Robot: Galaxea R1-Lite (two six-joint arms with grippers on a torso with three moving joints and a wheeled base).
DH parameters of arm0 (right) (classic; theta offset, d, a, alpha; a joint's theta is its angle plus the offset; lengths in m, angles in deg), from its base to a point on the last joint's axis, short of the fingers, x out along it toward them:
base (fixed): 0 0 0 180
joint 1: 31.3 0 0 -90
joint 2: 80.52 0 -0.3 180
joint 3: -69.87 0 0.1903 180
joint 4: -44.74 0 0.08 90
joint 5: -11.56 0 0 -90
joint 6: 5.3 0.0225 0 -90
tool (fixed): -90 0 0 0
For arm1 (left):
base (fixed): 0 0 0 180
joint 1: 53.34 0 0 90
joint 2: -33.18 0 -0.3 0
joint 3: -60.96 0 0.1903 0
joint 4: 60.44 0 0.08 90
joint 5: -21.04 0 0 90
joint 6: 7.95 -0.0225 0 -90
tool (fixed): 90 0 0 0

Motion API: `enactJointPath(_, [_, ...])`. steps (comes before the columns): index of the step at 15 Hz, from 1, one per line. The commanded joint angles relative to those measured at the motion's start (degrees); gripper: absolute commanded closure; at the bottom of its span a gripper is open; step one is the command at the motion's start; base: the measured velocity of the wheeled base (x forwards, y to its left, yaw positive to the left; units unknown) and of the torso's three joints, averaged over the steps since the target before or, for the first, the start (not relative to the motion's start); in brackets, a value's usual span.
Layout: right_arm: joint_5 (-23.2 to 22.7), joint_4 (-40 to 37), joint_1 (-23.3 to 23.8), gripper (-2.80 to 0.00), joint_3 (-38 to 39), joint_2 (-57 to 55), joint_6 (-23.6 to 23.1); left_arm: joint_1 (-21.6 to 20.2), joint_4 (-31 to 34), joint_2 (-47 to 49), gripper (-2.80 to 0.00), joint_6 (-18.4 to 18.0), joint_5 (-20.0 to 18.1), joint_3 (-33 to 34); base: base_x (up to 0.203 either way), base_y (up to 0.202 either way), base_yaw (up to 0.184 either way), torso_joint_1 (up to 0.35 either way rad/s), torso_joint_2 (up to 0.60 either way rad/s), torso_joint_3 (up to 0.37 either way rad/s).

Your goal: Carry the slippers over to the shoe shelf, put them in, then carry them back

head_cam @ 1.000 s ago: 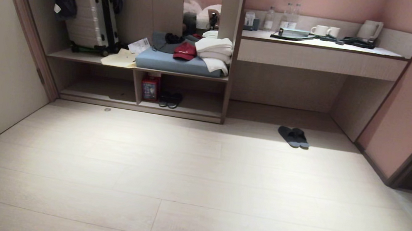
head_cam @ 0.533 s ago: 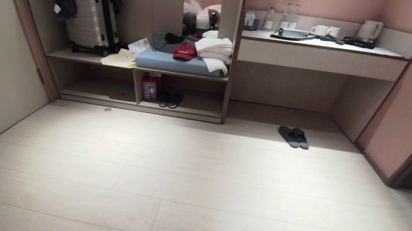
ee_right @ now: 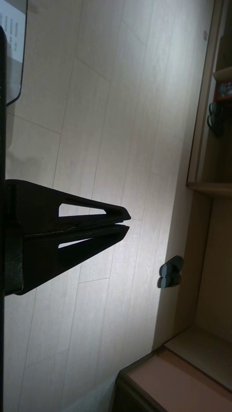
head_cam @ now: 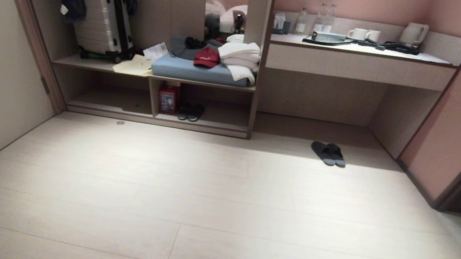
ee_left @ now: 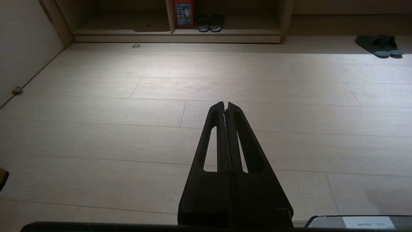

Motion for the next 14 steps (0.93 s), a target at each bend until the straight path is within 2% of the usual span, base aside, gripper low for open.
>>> enactJointPath(1, [0.0,0.0,0.0,0.00,0.0,0.0,0.0,0.0,0.0,0.0,0.00,0.1,-0.1,0.1,0.000,0.000,0.000,0.000,0.00,0.000])
enactJointPath(14, [0.2,0.0,0.0,0.00,0.0,0.1,0.3,0.0,-0.1,0.0,0.00,1.0,0.1,0.1,0.000,0.000,0.000,0.000,0.00,0.000])
